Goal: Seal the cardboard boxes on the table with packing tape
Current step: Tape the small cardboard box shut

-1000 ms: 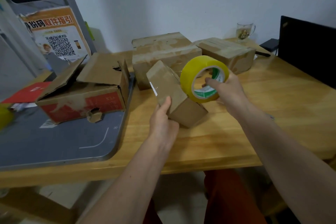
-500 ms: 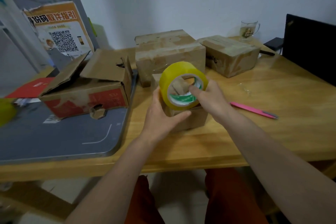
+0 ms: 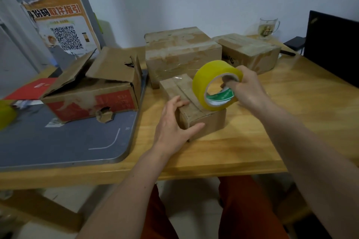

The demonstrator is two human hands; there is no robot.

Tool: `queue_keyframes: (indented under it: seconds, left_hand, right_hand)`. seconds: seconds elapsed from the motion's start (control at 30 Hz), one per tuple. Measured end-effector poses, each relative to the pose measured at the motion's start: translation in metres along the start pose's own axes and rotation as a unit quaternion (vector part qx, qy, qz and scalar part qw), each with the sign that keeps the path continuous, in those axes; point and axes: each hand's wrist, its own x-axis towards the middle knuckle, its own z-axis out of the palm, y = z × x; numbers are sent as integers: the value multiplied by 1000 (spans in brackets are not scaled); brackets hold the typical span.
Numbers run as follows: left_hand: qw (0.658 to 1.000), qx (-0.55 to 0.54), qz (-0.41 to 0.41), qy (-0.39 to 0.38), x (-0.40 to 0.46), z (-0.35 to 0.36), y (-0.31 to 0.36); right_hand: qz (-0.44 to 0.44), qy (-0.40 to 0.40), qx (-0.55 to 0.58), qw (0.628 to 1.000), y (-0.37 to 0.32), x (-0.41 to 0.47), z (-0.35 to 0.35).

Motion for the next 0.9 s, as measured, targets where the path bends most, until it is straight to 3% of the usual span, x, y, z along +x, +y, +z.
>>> queue_keyframes:
  seconds: [0.13,0.23,0.43,0.53,0.63,0.77,0.9]
  left_hand:
    - [1000,-2,-2,9,0,3,-2]
    - [1000,-4,2,14,-1,4,-3]
    - [1000,4,8,11,-2,3,-3]
    - [1000,9,4,6,-2,2,1]
    - [999,37,7,3,-4,2,3]
    - [989,132,65,10,-6,5,4]
    - [957,179,222,41,-9,10,10]
  right_hand:
    - [66,44,101,992,10,-9,12]
    - [138,5,121,983,19,-18,18]
    - [81,-19,79,993,10,-10,5]
    - [146,-3,193,970,13,-5,-6]
    - [179,0,225,958,20,-5,-10]
    - [170,-15,241,955,24,-4,-10]
    - [177,-12,246,953,27,-3,-9]
